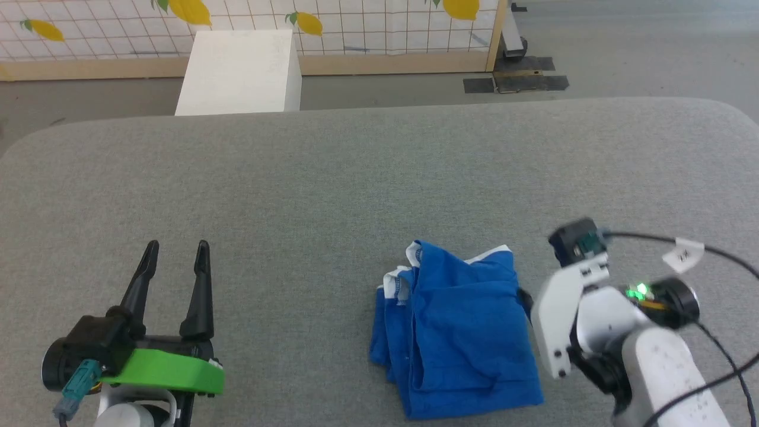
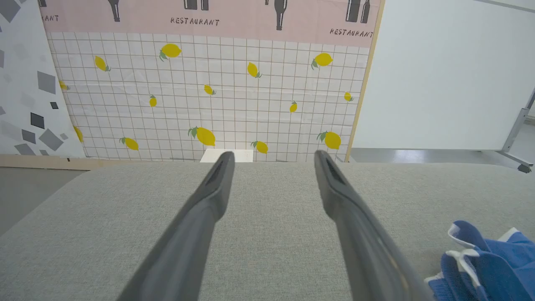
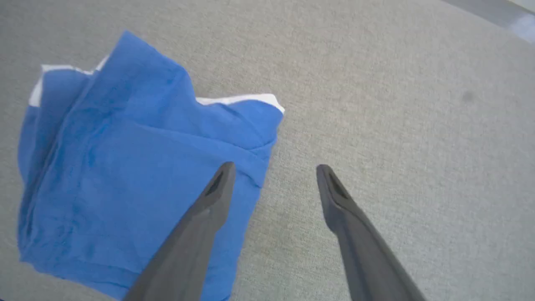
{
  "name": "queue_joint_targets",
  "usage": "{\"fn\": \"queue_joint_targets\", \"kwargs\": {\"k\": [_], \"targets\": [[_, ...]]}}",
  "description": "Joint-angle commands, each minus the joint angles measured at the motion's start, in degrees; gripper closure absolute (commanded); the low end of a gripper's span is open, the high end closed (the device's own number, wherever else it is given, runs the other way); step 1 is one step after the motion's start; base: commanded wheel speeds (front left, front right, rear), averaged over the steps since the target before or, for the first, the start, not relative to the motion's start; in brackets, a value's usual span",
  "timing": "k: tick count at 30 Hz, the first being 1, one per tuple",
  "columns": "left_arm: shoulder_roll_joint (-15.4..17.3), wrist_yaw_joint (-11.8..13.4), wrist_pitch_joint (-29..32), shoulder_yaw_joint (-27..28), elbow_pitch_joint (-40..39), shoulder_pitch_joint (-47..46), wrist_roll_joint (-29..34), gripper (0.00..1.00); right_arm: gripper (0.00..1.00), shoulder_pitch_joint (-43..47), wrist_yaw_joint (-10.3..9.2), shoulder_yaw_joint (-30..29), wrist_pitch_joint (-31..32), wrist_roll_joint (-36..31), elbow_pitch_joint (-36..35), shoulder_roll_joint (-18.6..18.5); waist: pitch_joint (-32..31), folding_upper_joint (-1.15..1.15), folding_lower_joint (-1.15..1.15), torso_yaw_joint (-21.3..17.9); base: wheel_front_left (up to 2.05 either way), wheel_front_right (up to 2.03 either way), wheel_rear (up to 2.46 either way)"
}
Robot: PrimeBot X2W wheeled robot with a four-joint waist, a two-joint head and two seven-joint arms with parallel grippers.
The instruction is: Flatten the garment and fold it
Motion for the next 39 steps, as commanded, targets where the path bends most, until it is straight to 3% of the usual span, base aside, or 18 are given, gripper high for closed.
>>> {"fn": "queue_joint_targets", "kwargs": {"k": [1, 9, 11, 12, 17, 21, 30, 39], "targets": [[0.0, -0.4, -0.2, 0.0, -0.2, 0.5, 0.7, 0.00, 0.00, 1.7, -0.09, -0.5, -0.4, -0.3, -0.1, 0.3, 0.5, 0.00, 0.00, 0.3, 0.00, 0.00, 0.00], [0.7, -0.4, -0.2, 0.0, 0.7, -0.2, 1.1, 0.00, 0.00, 3.7, -0.09, 1.5, -3.6, 0.2, 8.6, 1.7, 2.7, 0.00, 0.00, 1.2, 0.00, 0.00, 0.00], [0.7, -0.4, -0.2, 0.1, 0.8, -0.3, 1.1, 0.00, 0.77, 2.9, -0.09, 1.6, -4.4, 0.3, 10.4, 1.8, 2.8, 0.00, 0.00, 1.2, 0.00, 0.00, 0.00], [0.7, -0.4, -0.2, 0.2, 0.8, -0.3, 1.1, 0.00, 1.00, 2.5, -0.09, 1.7, -4.9, 0.4, 11.2, 1.8, 2.8, 0.00, 0.00, 1.2, 0.00, 0.00, 0.00], [0.7, -0.4, -0.2, 1.1, 0.9, 0.1, 1.5, 0.00, 1.00, 0.6, -0.09, 2.8, -6.6, 0.7, 12.8, 1.3, 2.6, 0.00, 0.00, -0.4, 0.00, 0.00, 0.00], [0.9, -0.4, -0.2, 2.3, 0.2, 0.8, 1.5, 0.00, 1.00, -1.1, -0.09, 6.0, -5.5, 2.2, 11.8, -1.7, 3.0, 0.00, 0.00, -4.1, 0.00, 0.00, 0.00], [2.6, -0.4, -0.2, 5.8, -4.3, 3.7, 1.5, 0.00, 1.00, -10.0, -0.09, 13.9, -1.6, 7.8, 8.2, -12.0, 8.5, 0.00, 0.00, -19.6, 0.00, 0.00, 0.00], [7.3, -0.4, -0.1, 8.3, -9.6, 5.8, 1.0, 0.00, 1.00, -17.6, -0.09, 11.7, -1.4, 9.2, 11.4, -14.6, 15.9, 0.00, 0.00, -29.1, 0.00, 0.00, 0.00]]}}
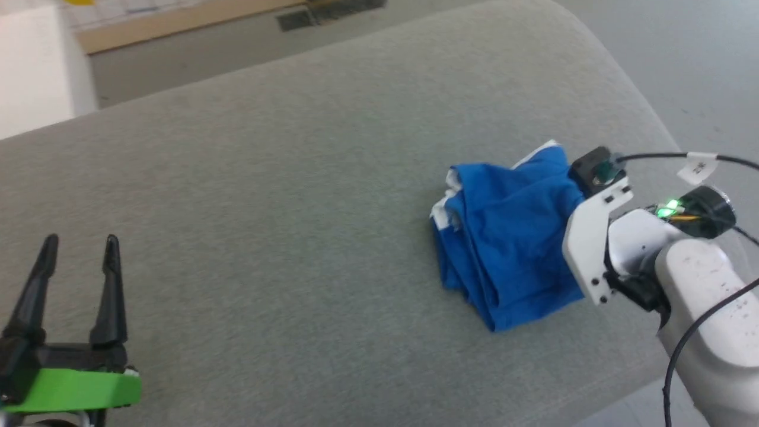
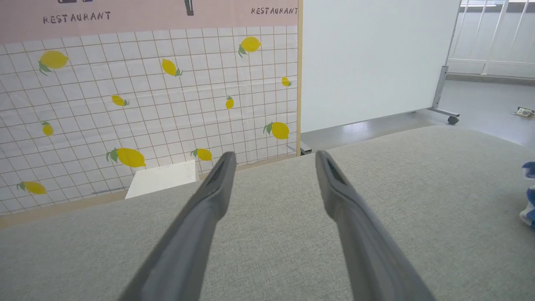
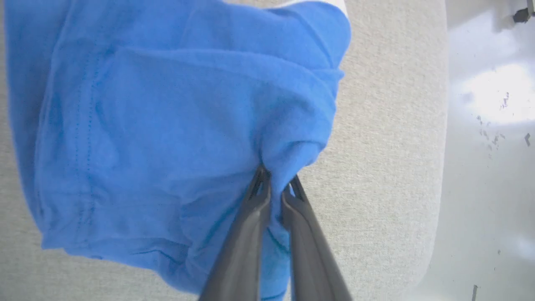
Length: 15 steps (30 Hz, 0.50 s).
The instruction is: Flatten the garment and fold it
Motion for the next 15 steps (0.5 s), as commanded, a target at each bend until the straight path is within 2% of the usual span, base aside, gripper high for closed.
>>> {"fn": "queue_joint_targets", "kwargs": {"k": [1, 7, 15], "targets": [[1.2, -0.4, 0.1, 0.5, -1.0, 1.1, -0.4, 0.00, 1.00, -1.4, -0.11, -0.4, -0.4, -0.9, 0.6, -0.2, 8.3, 0.00, 0.00, -8.2, 0.00, 0.00, 0.00], [4.1, -0.4, 1.5, 2.4, -5.8, 2.1, -1.1, 0.00, 1.00, -3.1, -0.11, -7.0, -3.3, -5.3, 2.8, 0.8, 13.4, 0.00, 0.00, -9.3, 0.00, 0.00, 0.00], [7.6, -0.4, 3.8, 4.9, -10.0, 3.2, -2.4, 0.00, 1.00, -4.3, -0.11, -19.1, -7.1, -14.7, 2.9, 3.0, 18.1, 0.00, 0.00, -7.7, 0.00, 0.00, 0.00]]}}
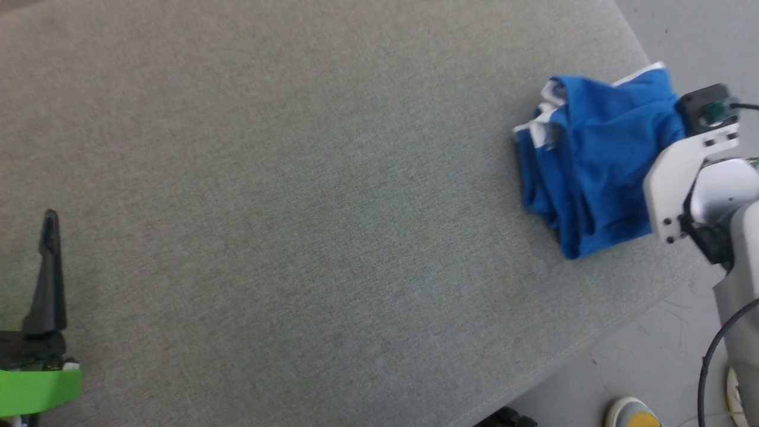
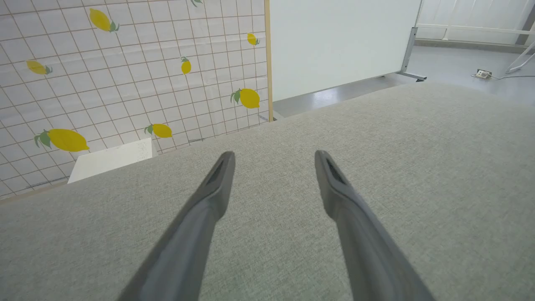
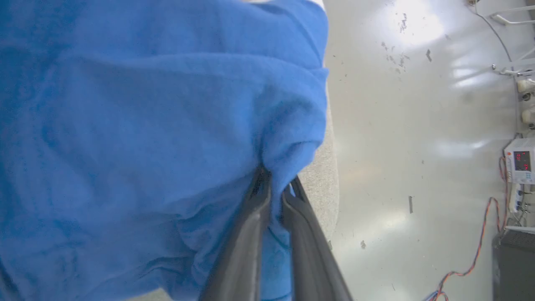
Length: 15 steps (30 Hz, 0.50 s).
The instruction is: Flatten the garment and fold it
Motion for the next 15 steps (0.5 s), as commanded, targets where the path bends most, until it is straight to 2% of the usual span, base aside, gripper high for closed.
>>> {"fn": "queue_joint_targets", "kwargs": {"k": [1, 5, 6, 7, 8, 15], "targets": [[0.9, -0.4, 0.2, 0.8, -0.7, 1.2, -0.4, 0.00, 1.00, -1.3, -0.11, -1.7, -0.6, -1.9, -0.4, 0.5, 4.2, 0.00, -0.01, -0.7, 0.00, 0.00, 0.00], [1.8, -0.4, 0.6, 1.8, -1.3, 1.8, -1.0, 0.00, 1.00, -2.2, -0.11, -5.2, -2.2, -5.6, -2.5, 1.5, 4.8, 0.00, -0.01, 0.0, 0.00, 0.00, 0.00], [1.9, -0.4, 0.6, 1.9, -1.3, 1.9, -1.1, 0.00, 0.93, -2.4, -0.11, -5.8, -2.5, -6.2, -2.8, 1.6, 4.8, 0.00, -0.01, 0.2, 0.00, 0.00, 0.00], [2.0, -0.4, 0.6, 2.0, -1.4, 1.9, -1.2, 0.00, 0.53, -2.6, -0.11, -6.1, -3.0, -7.0, -3.1, 1.7, 4.9, 0.00, -0.01, 0.3, 0.00, 0.00, 0.00], [2.0, -0.4, 0.6, 2.1, -1.4, 2.0, -1.3, 0.00, 0.00, -2.8, -0.11, -6.7, -3.5, -7.6, -3.5, 1.7, 4.9, 0.00, -0.01, 0.5, 0.00, 0.00, 0.00], [1.7, -0.2, 0.2, 1.2, -0.6, 1.5, -1.5, 0.00, 0.00, -4.8, -0.11, -8.4, -7.5, -9.4, -6.1, 1.4, 3.8, 0.00, -0.01, 1.3, 0.00, 0.00, 0.00]]}}
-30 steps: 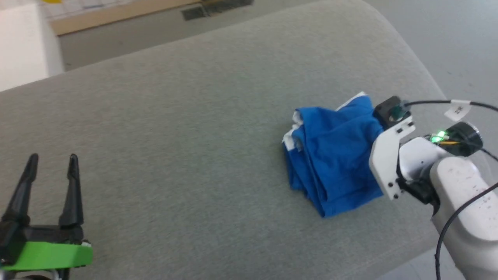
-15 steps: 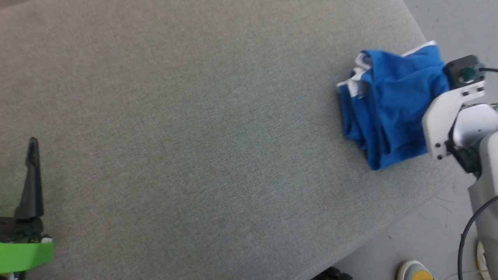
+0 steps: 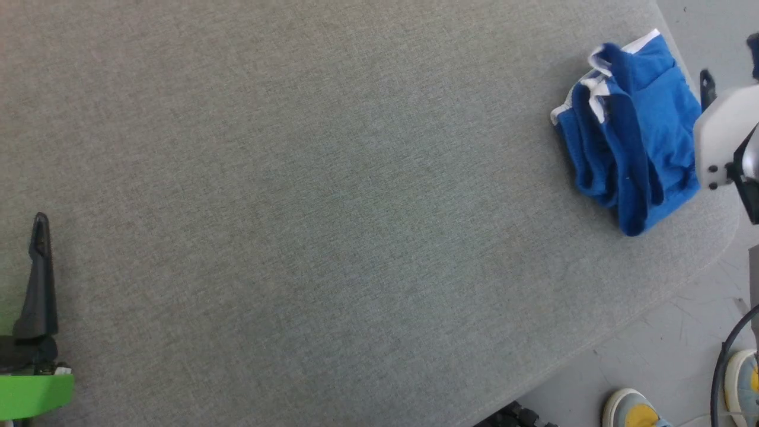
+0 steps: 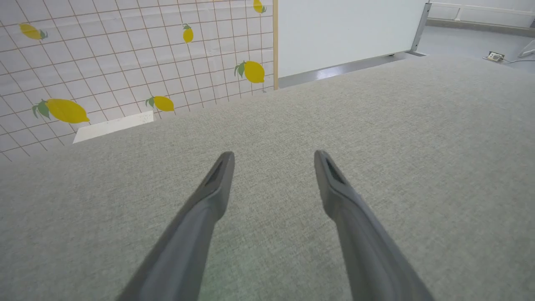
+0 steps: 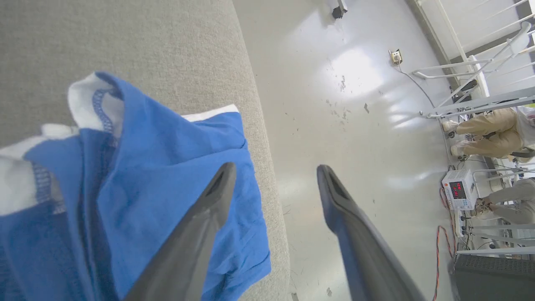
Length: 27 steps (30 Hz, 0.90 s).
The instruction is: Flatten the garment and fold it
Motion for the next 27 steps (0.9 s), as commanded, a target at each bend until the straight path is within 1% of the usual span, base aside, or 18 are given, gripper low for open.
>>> {"fn": "queue_joint_targets", "kwargs": {"k": [1, 4, 6, 9, 11, 14, 15, 21, 24, 27], "targets": [[0.0, -0.1, -0.5, -0.3, 0.4, 0.2, -0.4, 0.00, 0.00, -1.2, -0.11, -0.3, -1.1, 0.0, -0.9, -0.2, -1.0, 0.00, -0.01, 0.4, 0.00, 0.00, 0.00], [-0.9, 0.2, -1.2, -1.6, 1.7, -0.8, -0.1, 0.00, 0.00, -2.2, -0.11, -1.7, -4.9, 1.5, -3.6, 0.6, -3.2, 0.00, -0.01, 1.4, 0.00, 0.00, 0.00], [-1.7, 0.5, -1.8, -2.4, 2.9, -1.3, 0.1, 0.00, 0.00, -2.6, -0.11, -2.0, -8.9, 2.3, -5.9, 1.2, -5.1, 0.00, -0.01, 2.1, 0.00, 0.00, 0.00], [-2.8, 0.9, -2.6, -3.6, 4.6, -2.2, 0.5, 0.00, 0.00, -2.8, -0.11, -3.3, -15.9, 3.9, -9.3, 3.4, -7.9, 0.00, -0.01, 3.5, 0.00, 0.00, 0.00], [-3.7, 1.3, -3.0, -4.3, 6.1, -2.9, 0.8, 0.00, 0.00, -2.4, -0.11, -2.4, -20.6, 4.8, -11.2, 4.6, -10.0, 0.00, -0.01, 4.6, 0.00, 0.00, 0.00], [-5.4, 2.0, -3.7, -5.3, 8.1, -4.2, 0.9, 0.00, 0.00, -1.4, -0.11, -1.8, -26.8, 6.9, -13.9, 7.5, -13.2, 0.00, -0.01, 7.1, 0.00, 0.00, 0.00], [-6.1, 2.2, -3.8, -5.6, 8.9, -4.6, 0.9, 0.00, 0.00, -1.0, -0.11, -1.8, -28.8, 8.2, -14.7, 8.9, -14.3, 0.00, -0.01, 8.0, 0.00, 0.00, 0.00], [-9.2, 2.8, -4.3, -8.2, 13.0, -7.2, 1.7, 0.00, 0.00, 4.2, -0.11, 0.9, -36.5, 12.5, -16.5, 12.0, -19.2, 0.00, -0.01, 13.4, 0.00, 0.00, 0.00], [-10.7, 3.0, -4.4, -9.2, 15.6, -8.8, 1.8, 0.00, 0.00, 7.1, -0.11, 1.7, -39.5, 14.9, -16.3, 12.5, -21.0, 0.00, -0.01, 16.2, 0.00, 0.00, 0.00], [-12.1, 3.3, -4.5, -10.0, 17.8, -10.6, 2.0, 0.00, 0.00, 10.1, -0.11, 3.2, -41.9, 19.7, -14.6, 12.5, -22.4, 0.00, -0.01, 18.6, 0.00, 0.00, 0.00]]}}
